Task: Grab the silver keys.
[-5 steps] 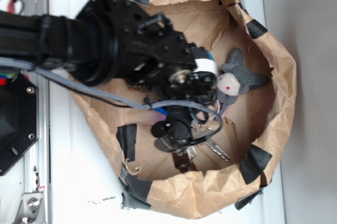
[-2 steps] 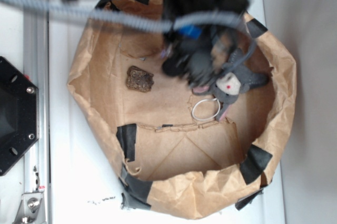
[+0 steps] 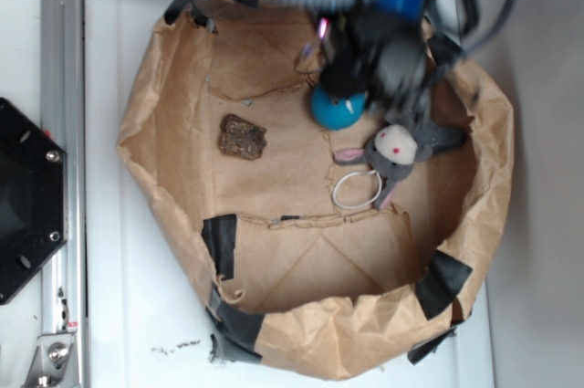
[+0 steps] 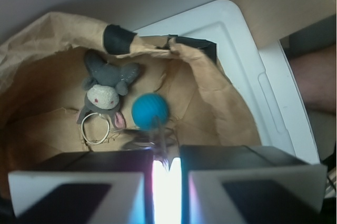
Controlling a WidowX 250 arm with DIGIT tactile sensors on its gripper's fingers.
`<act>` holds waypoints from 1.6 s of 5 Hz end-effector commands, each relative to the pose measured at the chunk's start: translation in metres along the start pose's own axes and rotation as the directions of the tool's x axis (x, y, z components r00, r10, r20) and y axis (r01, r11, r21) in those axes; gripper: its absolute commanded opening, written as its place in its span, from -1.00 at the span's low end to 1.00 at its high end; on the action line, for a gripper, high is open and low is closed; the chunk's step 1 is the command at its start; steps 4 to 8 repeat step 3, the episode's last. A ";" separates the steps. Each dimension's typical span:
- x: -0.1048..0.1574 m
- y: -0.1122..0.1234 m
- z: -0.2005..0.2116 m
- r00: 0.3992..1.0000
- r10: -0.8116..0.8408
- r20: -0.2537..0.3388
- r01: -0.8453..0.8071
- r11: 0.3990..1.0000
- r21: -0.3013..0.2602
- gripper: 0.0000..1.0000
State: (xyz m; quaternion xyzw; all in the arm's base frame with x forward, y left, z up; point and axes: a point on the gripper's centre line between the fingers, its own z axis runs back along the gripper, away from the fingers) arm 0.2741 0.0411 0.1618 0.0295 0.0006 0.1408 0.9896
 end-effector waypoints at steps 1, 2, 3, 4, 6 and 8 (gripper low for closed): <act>-0.023 -0.017 0.021 0.991 -0.045 0.122 0.050 0.998 -0.038 -1.00; -0.029 -0.020 0.021 0.985 -0.078 0.155 0.088 0.994 -0.061 -1.00; -0.027 -0.022 0.018 0.992 -0.046 0.117 0.050 0.998 -0.038 -1.00; -0.027 -0.022 0.018 0.992 -0.046 0.117 0.050 0.998 -0.038 -1.00; -0.027 -0.022 0.018 0.992 -0.046 0.117 0.050 0.998 -0.038 -1.00; -0.027 -0.022 0.018 0.992 -0.046 0.117 0.050 0.998 -0.038 -1.00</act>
